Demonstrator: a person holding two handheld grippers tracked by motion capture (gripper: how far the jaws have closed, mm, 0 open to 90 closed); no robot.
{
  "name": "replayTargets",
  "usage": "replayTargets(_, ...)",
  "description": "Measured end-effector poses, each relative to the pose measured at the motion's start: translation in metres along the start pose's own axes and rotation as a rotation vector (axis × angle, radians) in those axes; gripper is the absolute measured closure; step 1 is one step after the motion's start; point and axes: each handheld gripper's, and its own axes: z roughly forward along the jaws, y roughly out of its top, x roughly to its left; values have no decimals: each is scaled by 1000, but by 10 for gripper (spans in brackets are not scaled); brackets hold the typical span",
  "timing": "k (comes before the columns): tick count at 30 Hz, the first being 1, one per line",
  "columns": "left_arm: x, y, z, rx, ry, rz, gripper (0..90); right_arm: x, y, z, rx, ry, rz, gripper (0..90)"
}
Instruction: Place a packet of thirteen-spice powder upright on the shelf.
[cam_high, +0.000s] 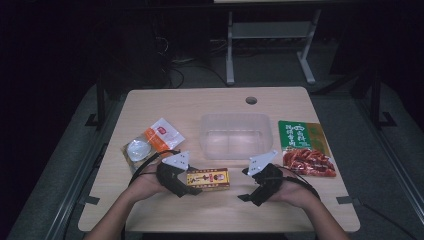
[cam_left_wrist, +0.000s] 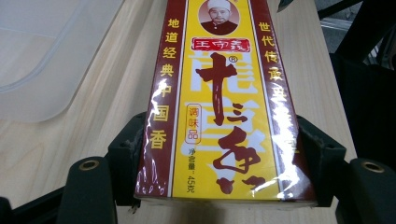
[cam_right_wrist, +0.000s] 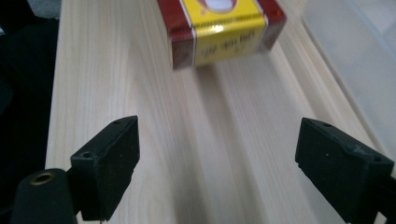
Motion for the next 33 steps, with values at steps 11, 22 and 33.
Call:
replayTargets(11,8,14,4,-9,0,-1,315,15,-36,-18,-11,-90,114,139)
replayTargets(22,19,41,1,-11,3,26,314,9,-45,-22,-3,-135,143,139)
replayTargets(33,41,79,-10,-11,34,56,315,13,-43,-14,20,-104,99,138)
